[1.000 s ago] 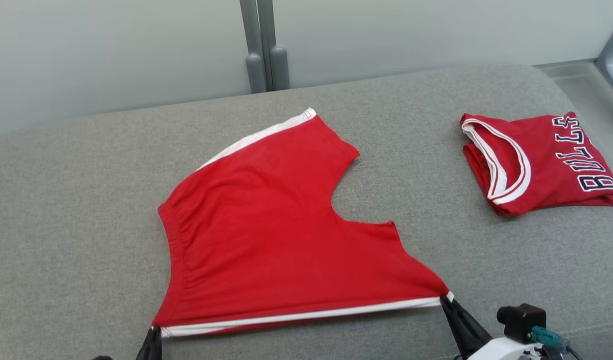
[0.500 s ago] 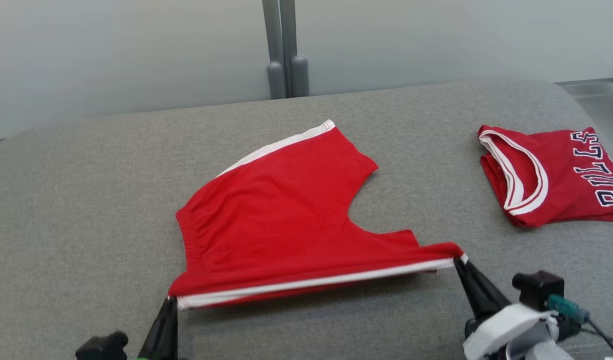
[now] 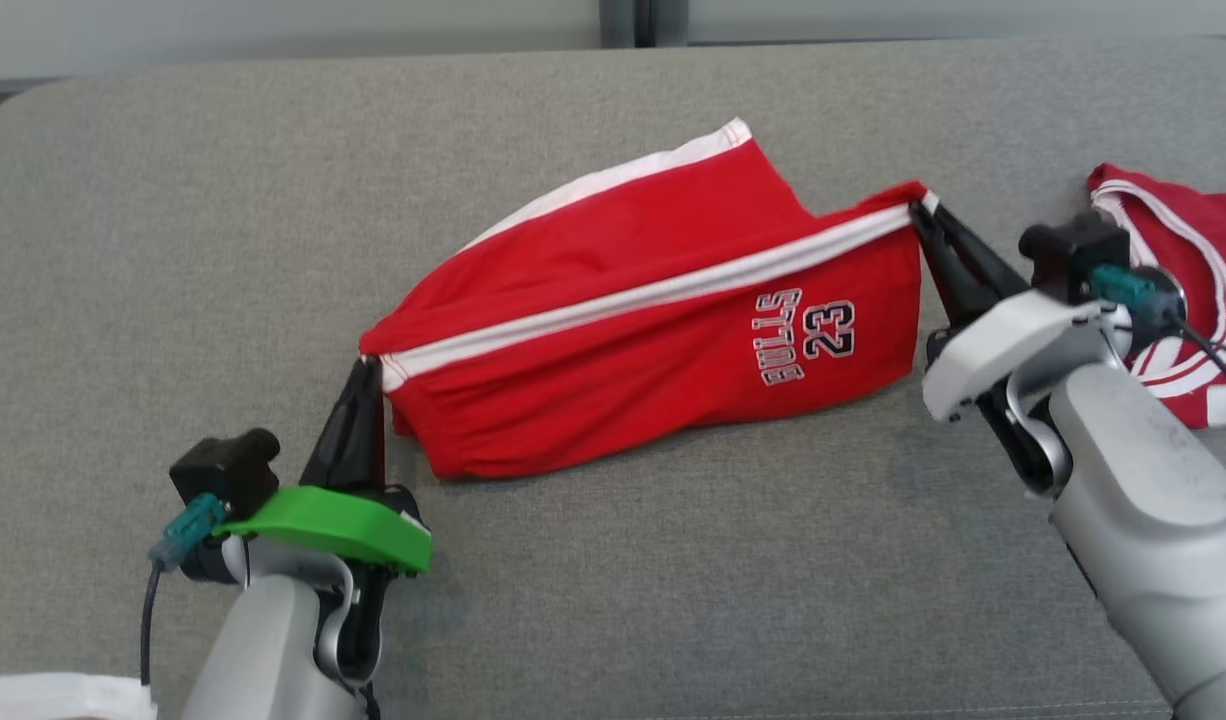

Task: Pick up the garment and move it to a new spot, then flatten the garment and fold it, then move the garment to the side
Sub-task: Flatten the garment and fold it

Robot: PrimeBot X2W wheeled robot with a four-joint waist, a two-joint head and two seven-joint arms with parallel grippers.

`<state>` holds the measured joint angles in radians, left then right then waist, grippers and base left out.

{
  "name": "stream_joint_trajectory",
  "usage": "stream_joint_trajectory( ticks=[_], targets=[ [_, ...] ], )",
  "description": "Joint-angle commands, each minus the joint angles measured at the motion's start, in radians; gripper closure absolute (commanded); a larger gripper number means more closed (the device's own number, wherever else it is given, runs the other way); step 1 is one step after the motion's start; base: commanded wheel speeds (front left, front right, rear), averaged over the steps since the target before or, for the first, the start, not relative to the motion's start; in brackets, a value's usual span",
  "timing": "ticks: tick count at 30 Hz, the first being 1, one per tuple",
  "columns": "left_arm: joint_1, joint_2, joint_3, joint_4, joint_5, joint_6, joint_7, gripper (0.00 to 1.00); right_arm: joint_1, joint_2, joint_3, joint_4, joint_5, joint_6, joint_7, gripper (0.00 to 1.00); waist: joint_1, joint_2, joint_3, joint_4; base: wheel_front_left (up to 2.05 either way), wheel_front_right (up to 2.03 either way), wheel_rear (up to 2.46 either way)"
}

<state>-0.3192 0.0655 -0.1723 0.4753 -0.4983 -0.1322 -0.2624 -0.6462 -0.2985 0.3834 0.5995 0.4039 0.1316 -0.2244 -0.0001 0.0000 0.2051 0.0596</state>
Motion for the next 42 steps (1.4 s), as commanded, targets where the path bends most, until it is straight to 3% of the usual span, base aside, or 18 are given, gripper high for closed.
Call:
stream_joint_trajectory(
  ticks=[1,6,17,24,34,35,36,37,38,42],
  targets=[
    [-0.028,-0.001,0.01,0.006,0.006,0.003,-0.002,1.0,-0.028,-0.009,0.005,0.01,-0.01,-0.002,0.002,1.0,0.0001,0.0,0.114,0.073,0.0,0.0,0.0],
    [-0.124,-0.011,0.046,0.024,0.03,0.003,-0.002,1.0,-0.196,-0.037,0.029,0.094,-0.024,-0.003,0.014,1.0,0.0001,0.0,0.216,0.11,0.0,0.0,0.0],
    [-0.282,-0.012,-0.104,0.0,-0.083,0.04,-0.002,1.0,-0.438,-0.05,0.06,0.262,-0.048,-0.002,0.001,1.0,0.0001,0.0,0.347,0.186,0.0,0.0,0.0],
    [-0.311,-0.012,-0.151,-0.035,-0.109,0.072,-0.002,1.0,-0.505,-0.033,0.108,0.331,-0.023,-0.002,-0.01,1.0,0.0001,0.0,0.369,0.21,0.0,0.0,0.0],
    [-0.324,-0.012,-0.179,-0.037,-0.12,0.085,-0.002,1.0,-0.527,-0.04,0.118,0.419,-0.015,-0.002,-0.03,1.0,0.0001,0.0,0.371,0.212,0.0,0.0,0.0],
    [-0.328,-0.012,-0.18,-0.035,-0.119,0.088,-0.002,1.0,-0.533,-0.039,0.109,0.427,-0.013,-0.002,-0.031,0.87,0.0001,0.0,0.371,0.21,0.0,0.0,0.0],
    [-0.331,-0.012,-0.18,-0.034,-0.116,0.09,-0.002,0.87,-0.537,-0.035,0.098,0.43,-0.007,-0.002,-0.033,0.78,0.0001,0.0,0.371,0.207,0.0,0.0,0.0],
    [-0.335,-0.012,-0.178,-0.04,-0.11,0.091,-0.002,0.53,-0.538,-0.028,0.092,0.433,-0.009,-0.002,-0.035,0.0,0.0001,0.0,0.37,0.203,0.0,0.0,0.0],
    [-0.335,-0.012,-0.174,-0.042,-0.105,0.094,-0.002,0.0,-0.535,-0.02,0.09,0.435,-0.009,-0.002,-0.038,0.0,0.0001,0.0,0.369,0.199,0.0,0.0,0.0],
    [-0.312,-0.013,-0.161,-0.057,-0.071,0.1,-0.002,0.0,-0.5,-0.013,0.076,0.417,0.005,-0.002,-0.039,0.0,0.0001,0.0,0.349,0.184,0.0,0.0,0.0]
  ],
)
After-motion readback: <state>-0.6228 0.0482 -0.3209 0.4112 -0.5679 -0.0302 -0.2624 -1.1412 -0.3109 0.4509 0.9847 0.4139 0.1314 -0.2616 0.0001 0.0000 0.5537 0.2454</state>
